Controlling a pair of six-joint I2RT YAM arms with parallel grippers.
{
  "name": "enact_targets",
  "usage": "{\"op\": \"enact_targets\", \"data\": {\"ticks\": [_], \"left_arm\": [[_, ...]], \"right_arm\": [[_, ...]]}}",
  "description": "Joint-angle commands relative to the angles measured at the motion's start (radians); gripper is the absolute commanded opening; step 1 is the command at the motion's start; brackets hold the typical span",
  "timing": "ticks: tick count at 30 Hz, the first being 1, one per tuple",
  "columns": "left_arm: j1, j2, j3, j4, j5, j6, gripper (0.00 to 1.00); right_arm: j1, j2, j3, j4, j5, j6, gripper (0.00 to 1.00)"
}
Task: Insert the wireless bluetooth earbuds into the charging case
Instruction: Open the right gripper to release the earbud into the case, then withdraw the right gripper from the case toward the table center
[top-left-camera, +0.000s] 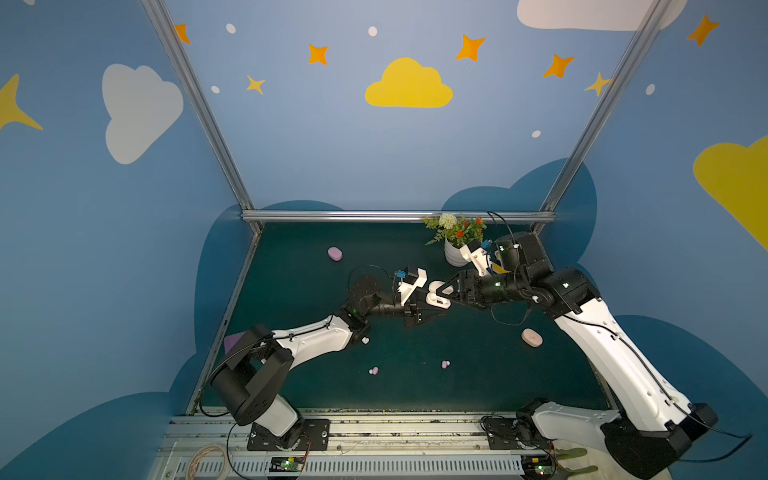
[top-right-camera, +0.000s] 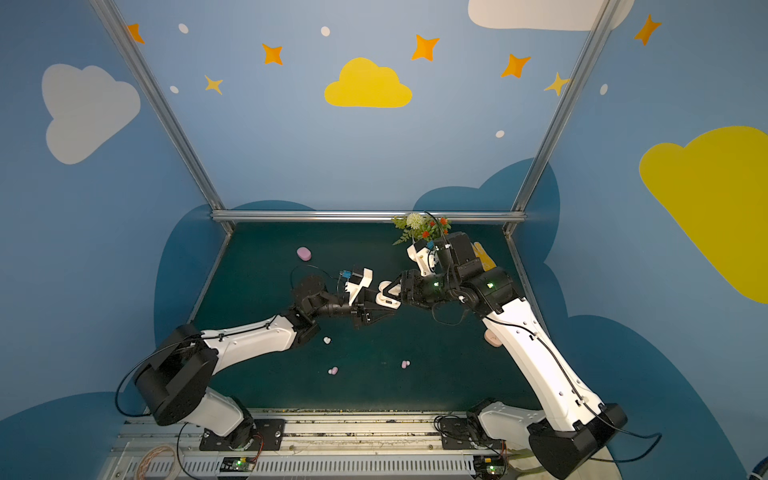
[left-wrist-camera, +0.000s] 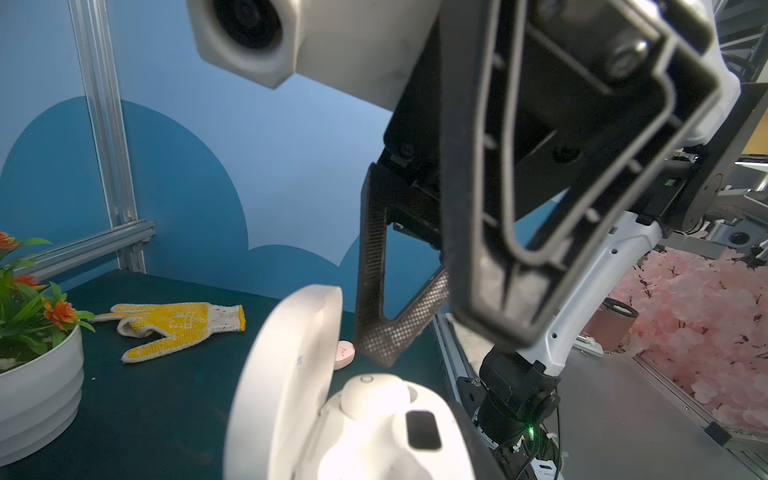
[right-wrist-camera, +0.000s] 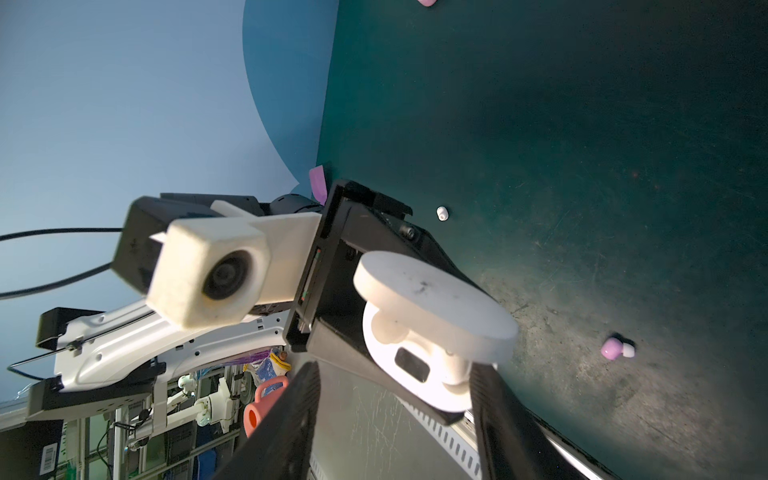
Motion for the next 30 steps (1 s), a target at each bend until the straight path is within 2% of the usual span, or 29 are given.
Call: {"op": "enact_targets", "data": {"ticks": [1,5,9,16,22,25,30], "left_arm": [[0.035,-0.007,0.004,-0.008,-0.027,-0.004,0.16],[0.103,-0.030,-0.039,-0.029,-0.053,-0.037,0.16],[0.179,-0.108,-0.060,-0.161,-0.065,0.001,0.16],[0.345,-0.219,-0.086,-0.303,-0.072,-0.009,0.16],[0.469,-0.282,-0.077,-0.416,-0.040,0.010,0.16],[0.525,-0.301,-0.075,-0.450,-0.034,0.022,0.16],[0.595,-0.304,-0.075,-0.467,-0.008,0.039,0.17]], "right_arm": [[0.028,-0.017,0.031,-0.044,0.024,-0.023,0.56],[0.087,-0.029,-0.014,-0.029,0.066,-0.017,0.57],[0.149,-0.039,-0.087,0.024,0.104,-0.002,0.57],[0.290,0.008,-0.237,0.201,0.186,0.002,0.57],[0.383,0.156,-0.284,0.337,0.265,-0.079,0.57],[0.421,0.256,-0.263,0.381,0.312,-0.140,0.56],[0.449,0.445,-0.185,0.444,0.318,-0.190,0.55]]}}
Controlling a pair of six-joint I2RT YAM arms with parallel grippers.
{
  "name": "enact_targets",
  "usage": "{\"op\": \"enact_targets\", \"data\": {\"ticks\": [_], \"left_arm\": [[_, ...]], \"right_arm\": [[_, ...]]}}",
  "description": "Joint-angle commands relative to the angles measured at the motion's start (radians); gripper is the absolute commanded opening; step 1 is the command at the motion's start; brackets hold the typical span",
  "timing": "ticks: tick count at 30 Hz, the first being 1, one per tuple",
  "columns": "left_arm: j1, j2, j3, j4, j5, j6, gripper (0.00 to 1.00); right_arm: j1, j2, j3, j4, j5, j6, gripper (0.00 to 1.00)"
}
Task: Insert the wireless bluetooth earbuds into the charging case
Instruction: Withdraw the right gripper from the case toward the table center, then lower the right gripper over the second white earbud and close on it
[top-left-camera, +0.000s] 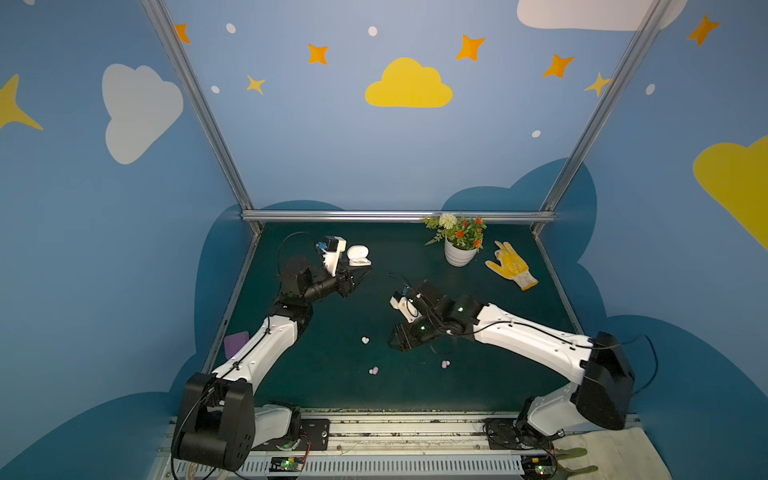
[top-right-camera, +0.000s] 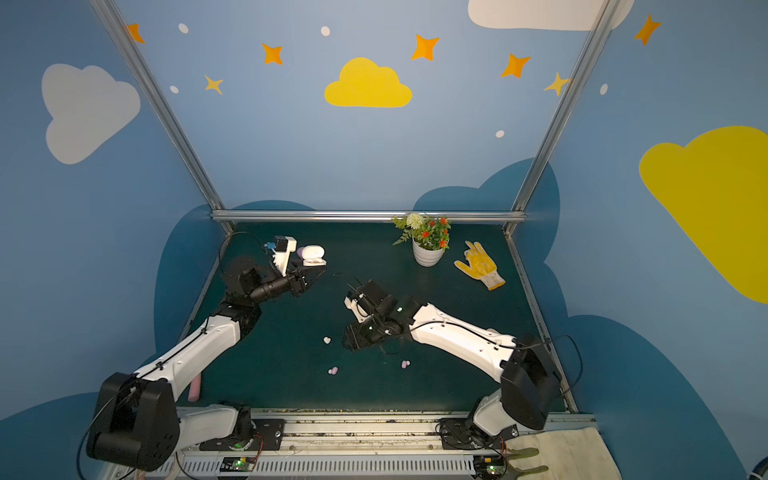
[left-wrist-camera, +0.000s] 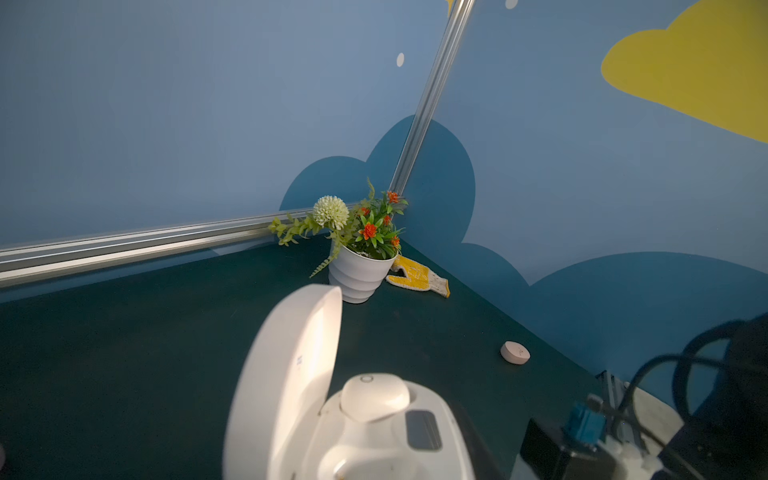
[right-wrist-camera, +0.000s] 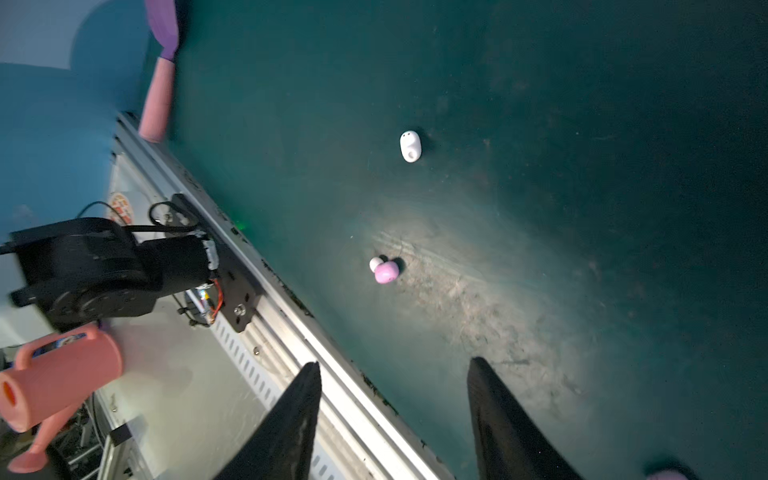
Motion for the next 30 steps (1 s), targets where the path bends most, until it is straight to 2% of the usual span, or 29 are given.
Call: {"op": "enact_targets", "data": {"ticks": [1,9,14,22,30], "left_arm": [[0.032,-0.012,0.001,-0.031,0.036,0.029,0.16],[0.112,0.008,-0.003,-0.005,0.065,0.022,0.17],[0.129,0.013,-0.024,0.026,0.059,0.008,0.16],[0.130,0.018,-0.028,0.039,0.060,0.001,0.16],[0.130,0.017,-0.030,0.043,0.066,-0.003,0.17]], "right_arm": [[0.020,0.093,0.073,0.075,0.038,-0.068,0.54],[0.036,0.310,0.200,0.115,0.061,-0.112,0.49],[0.036,0.411,0.272,0.109,0.082,-0.118,0.48],[0.024,0.498,0.342,0.076,0.101,-0.109,0.47],[0.010,0.521,0.353,0.060,0.110,-0.105,0.45]]}}
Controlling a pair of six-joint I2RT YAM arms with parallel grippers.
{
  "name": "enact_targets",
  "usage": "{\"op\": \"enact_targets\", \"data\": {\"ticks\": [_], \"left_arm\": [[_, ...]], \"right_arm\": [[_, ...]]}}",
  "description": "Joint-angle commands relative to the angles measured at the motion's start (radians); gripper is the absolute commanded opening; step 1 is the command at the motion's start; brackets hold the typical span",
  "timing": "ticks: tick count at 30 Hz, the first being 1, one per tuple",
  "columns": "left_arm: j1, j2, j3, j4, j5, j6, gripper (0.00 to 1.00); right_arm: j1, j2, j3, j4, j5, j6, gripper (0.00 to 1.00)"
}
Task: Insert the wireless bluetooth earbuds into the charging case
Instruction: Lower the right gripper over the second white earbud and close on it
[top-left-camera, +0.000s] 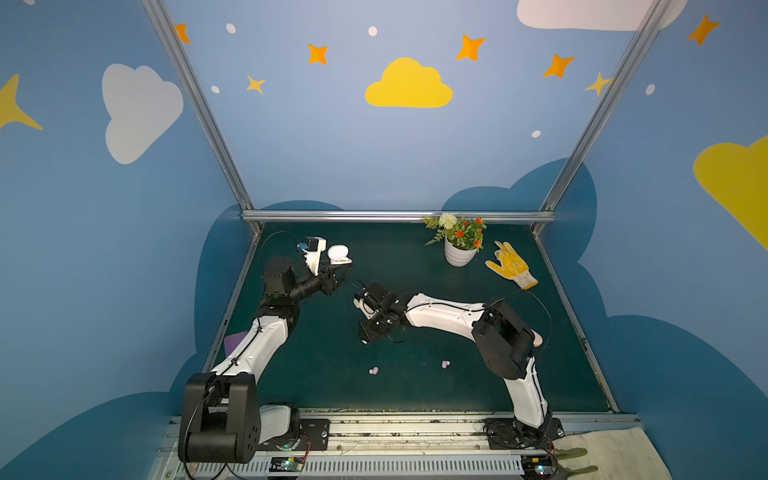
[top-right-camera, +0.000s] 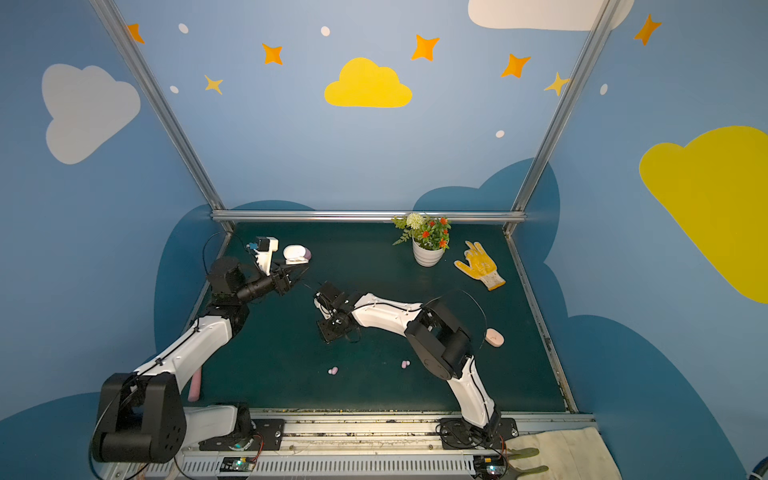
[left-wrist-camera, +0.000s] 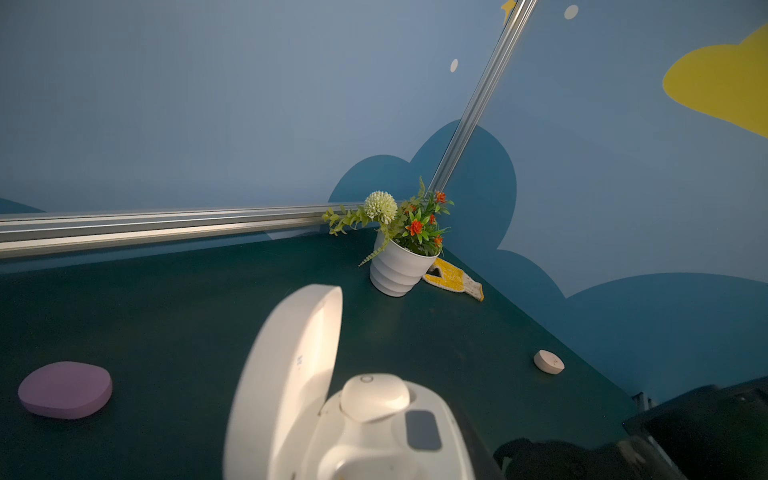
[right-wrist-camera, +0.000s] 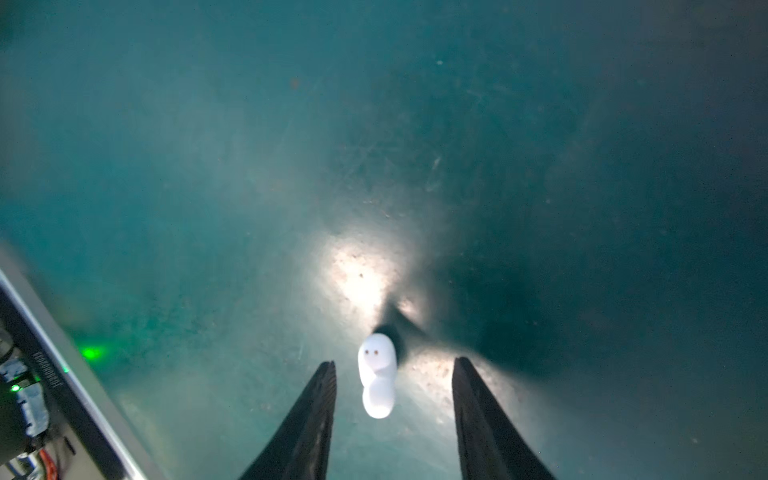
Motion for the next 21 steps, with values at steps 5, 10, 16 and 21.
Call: {"op": "enact_targets", "data": {"ticks": [5,10,16,21], "left_arm": [[0.001,-0.002,-0.002,0.034,0.025,-0.004,0.16],[0.002,-0.002,-0.003,0.035,0.027,-0.005,0.17],[0.002,-0.001,-0.001,0.035,0.032,-0.008,0.17],[0.002,-0.004,-0.003,0.035,0.030,-0.008,0.17]], "right_arm": [[-0.003,0.028,0.022,-0.036,-0.004,0.000,0.45],[-0.015,0.020,0.000,-0.049,0.017,0.016,0.44],[-0.028,0.015,-0.011,-0.058,0.026,0.027,0.42],[-0.039,0.001,-0.023,-0.064,0.029,0.045,0.41]]}}
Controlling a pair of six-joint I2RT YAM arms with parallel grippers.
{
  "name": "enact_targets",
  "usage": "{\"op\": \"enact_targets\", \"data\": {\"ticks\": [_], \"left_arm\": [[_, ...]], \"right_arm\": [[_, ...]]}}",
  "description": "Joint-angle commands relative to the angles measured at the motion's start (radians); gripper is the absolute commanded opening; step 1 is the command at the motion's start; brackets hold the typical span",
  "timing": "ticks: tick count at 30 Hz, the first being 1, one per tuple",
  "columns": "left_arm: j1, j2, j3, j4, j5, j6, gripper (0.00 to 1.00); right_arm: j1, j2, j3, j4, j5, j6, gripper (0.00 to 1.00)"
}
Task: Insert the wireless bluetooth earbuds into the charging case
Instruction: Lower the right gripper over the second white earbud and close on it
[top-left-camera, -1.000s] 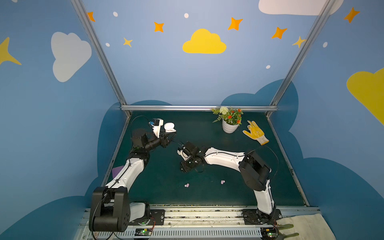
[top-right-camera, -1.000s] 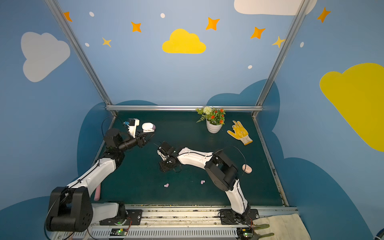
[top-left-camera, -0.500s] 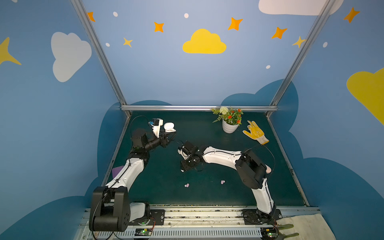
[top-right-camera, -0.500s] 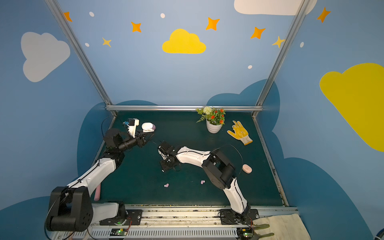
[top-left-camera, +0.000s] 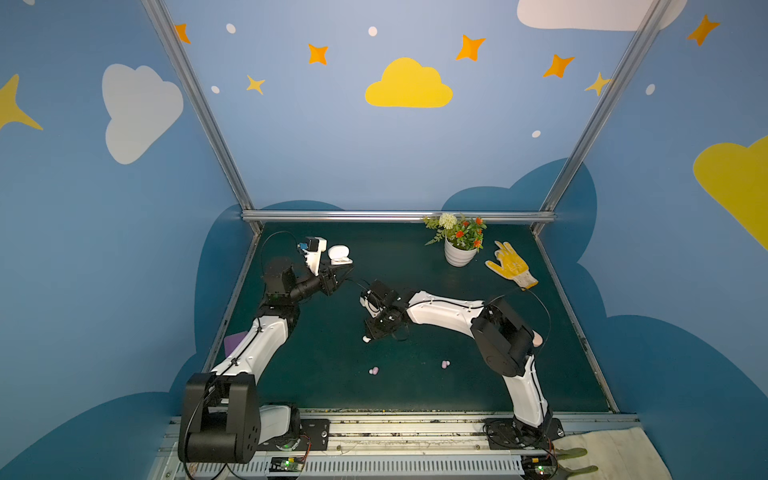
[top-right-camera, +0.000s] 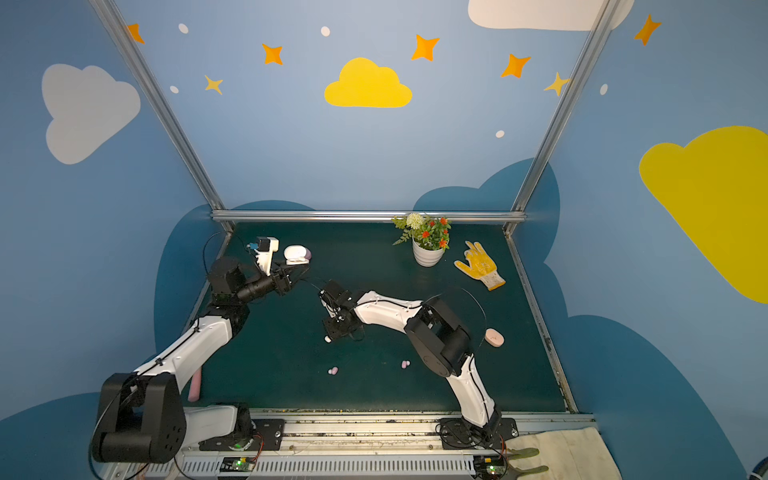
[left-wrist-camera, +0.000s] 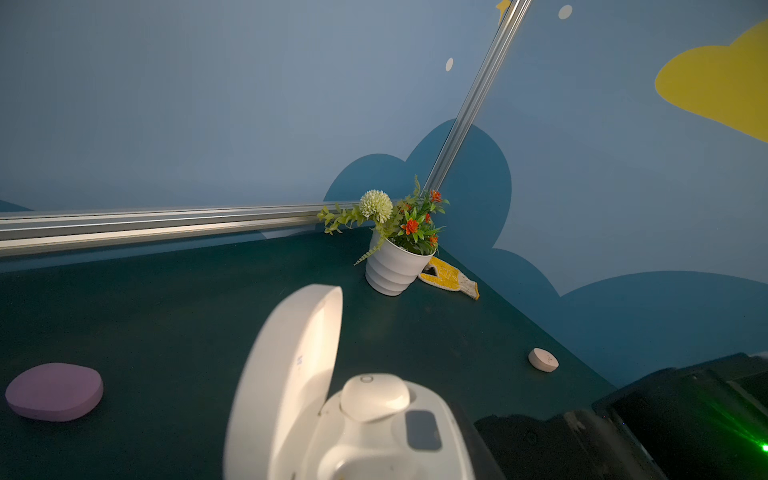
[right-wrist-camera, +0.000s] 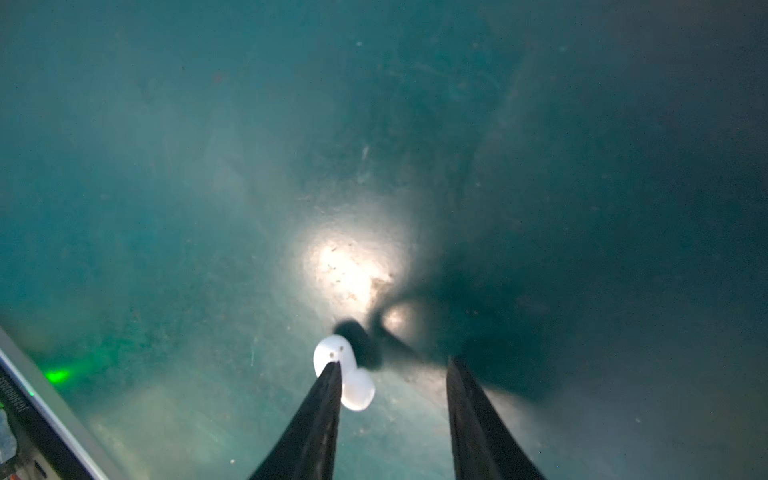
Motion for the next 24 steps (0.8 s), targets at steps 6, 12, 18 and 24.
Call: {"op": "enact_targets", "data": {"ticks": [6,12,18,24], "left_arm": [[0.002,-0.004,0.000,0.032,0.017,-0.004,0.17],[0.002,-0.006,-0.001,0.031,0.013,-0.001,0.17],[0.002,-0.011,0.001,0.026,0.013,0.003,0.17],[0.003,-0.012,0.001,0.025,0.013,0.003,0.17]], "right_arm": [[-0.004,-0.070,-0.067,0.036,0.002,0.004,0.42],[0.002,-0.066,-0.037,0.031,-0.013,-0.031,0.43],[0.026,-0.033,0.026,-0.016,0.000,-0.075,0.43],[0.039,0.034,0.117,-0.097,0.012,-0.144,0.43]]}}
